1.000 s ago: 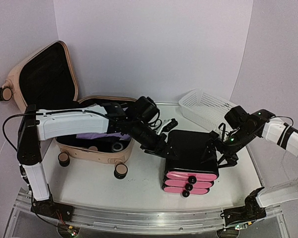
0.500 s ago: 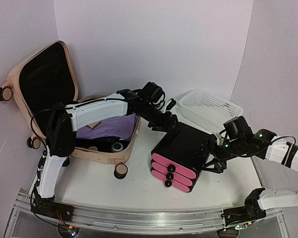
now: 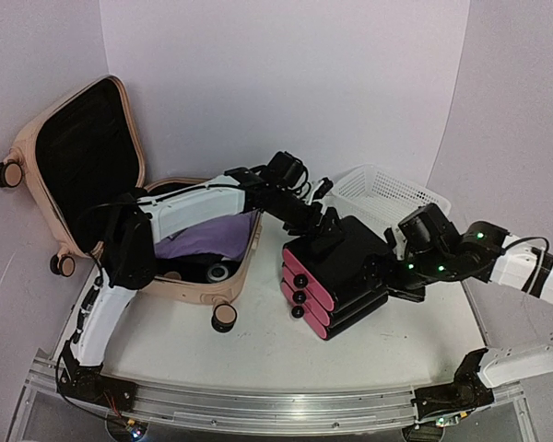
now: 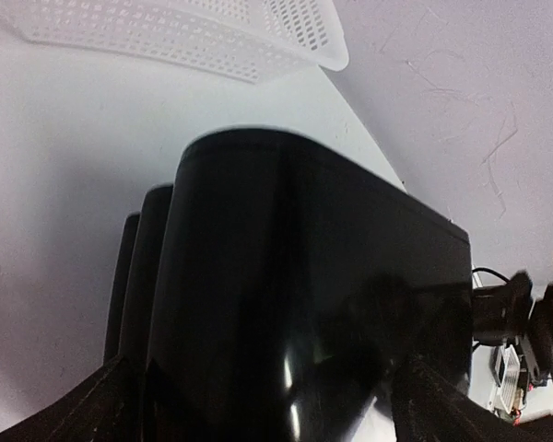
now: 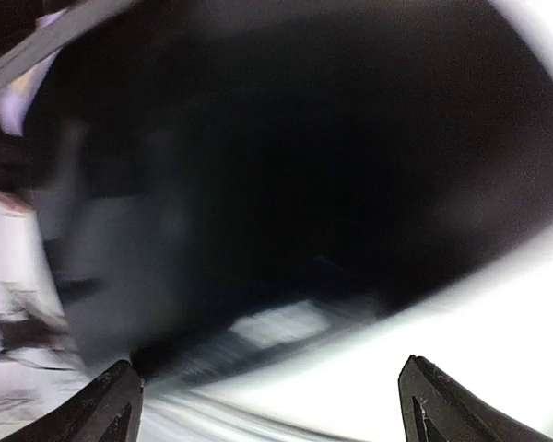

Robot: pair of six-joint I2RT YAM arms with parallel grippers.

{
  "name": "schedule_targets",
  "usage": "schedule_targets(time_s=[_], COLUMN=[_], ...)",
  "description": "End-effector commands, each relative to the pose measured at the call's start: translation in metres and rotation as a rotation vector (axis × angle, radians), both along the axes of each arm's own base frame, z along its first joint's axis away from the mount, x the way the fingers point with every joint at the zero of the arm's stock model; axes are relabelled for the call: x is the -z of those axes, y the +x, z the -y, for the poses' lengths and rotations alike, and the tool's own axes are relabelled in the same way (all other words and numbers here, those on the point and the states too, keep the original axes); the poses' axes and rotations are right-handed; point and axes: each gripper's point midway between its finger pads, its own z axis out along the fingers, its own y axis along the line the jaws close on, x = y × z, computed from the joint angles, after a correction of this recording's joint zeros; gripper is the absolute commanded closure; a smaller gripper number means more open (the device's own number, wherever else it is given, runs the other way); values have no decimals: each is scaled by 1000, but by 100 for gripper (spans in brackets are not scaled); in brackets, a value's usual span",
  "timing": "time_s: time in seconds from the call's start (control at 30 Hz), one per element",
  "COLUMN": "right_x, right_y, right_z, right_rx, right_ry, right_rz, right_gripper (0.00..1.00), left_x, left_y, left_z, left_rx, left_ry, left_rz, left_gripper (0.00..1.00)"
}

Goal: Open, take out, and arrange the luggage

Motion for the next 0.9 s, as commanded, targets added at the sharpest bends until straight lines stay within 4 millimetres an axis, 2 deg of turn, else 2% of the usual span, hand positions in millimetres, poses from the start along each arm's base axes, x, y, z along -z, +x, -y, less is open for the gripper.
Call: schedule_targets(time_s=[0.0, 0.07, 0.17, 0.23, 0.37, 0.4, 0.43, 0.47, 0.6, 0.77, 0.87], right_x=[5, -3, -22, -39, -71, -76, -80, -76, -72, -62, -60], right_y=[-26, -29, -18, -7, 19, 26, 32, 40, 63, 83, 93], right_z=[102, 119, 117, 101, 55, 43, 33, 22, -9, -25, -18], right_rx=[-116, -132, -174, -207, -296, -314, -324, -340, -373, -354, -325], right_ry=[-517, -598, -634, -614, -532, -516, -500, -501, -468, -249, -201], right_rz=[66, 86, 137, 166, 186, 181, 179, 160, 124, 2, -3], right_gripper=[2, 2, 2, 2, 2, 2, 2, 2, 2, 2, 2], left_x=[-113, -141, -170, -163, -115, -108, -102, -81, -78, -56, -42], left_y=[-26, -39, -57, -66, -83, -88, -94, -107, -136, -131, -131], left_z=[-54, -73, -109, -126, -146, -150, -148, -147, -124, -104, -85], left_rx=[8, 14, -26, -42, -85, -119, -142, -143, -145, -117, -67], left_ry=[-27, -35, -33, -3, 57, 45, 7, -23, -208, -173, -162], left_rz=[231, 292, 360, 358, 293, 294, 299, 289, 379, 343, 308], left_gripper=[1, 1, 1, 1, 4, 5, 6, 7, 12, 16, 16])
